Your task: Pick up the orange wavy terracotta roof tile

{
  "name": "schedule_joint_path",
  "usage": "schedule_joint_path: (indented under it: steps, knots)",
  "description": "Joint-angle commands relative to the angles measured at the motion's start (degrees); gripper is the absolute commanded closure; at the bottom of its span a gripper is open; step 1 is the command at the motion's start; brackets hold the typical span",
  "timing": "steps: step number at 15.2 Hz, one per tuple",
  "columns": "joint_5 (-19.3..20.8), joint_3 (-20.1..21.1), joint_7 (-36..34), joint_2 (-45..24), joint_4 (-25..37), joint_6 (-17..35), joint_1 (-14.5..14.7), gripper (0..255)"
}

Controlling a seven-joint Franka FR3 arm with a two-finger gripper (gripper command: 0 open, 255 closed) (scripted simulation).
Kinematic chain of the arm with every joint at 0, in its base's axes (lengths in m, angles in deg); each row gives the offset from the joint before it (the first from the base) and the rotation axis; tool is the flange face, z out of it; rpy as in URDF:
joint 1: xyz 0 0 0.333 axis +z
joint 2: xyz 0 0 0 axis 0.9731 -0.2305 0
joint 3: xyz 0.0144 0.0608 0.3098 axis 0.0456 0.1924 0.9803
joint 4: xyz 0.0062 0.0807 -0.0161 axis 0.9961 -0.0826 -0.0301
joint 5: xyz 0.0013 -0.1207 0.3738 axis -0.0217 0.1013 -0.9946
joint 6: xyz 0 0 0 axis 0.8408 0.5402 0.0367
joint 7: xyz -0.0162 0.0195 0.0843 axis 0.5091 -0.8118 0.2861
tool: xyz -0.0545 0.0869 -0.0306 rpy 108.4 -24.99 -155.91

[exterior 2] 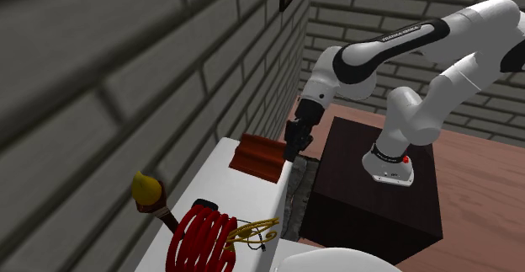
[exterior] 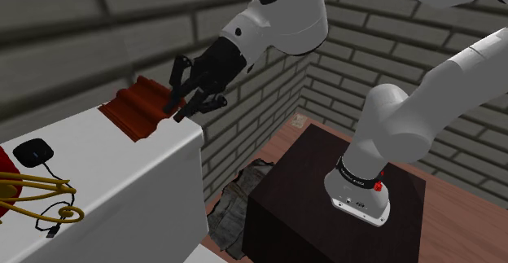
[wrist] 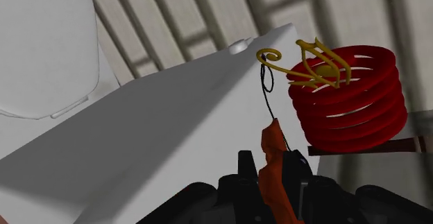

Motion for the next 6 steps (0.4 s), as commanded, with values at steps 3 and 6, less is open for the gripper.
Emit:
schedule_joint_path:
  steps: [3, 6]
  knots:
    - [2.8, -0.2, -3.8, 1.6, 1.5, -1.4, -0.5, 255]
    - [3.6, -0.3, -4.7, 1.9, 1.9, -1.8, -0.7, 255]
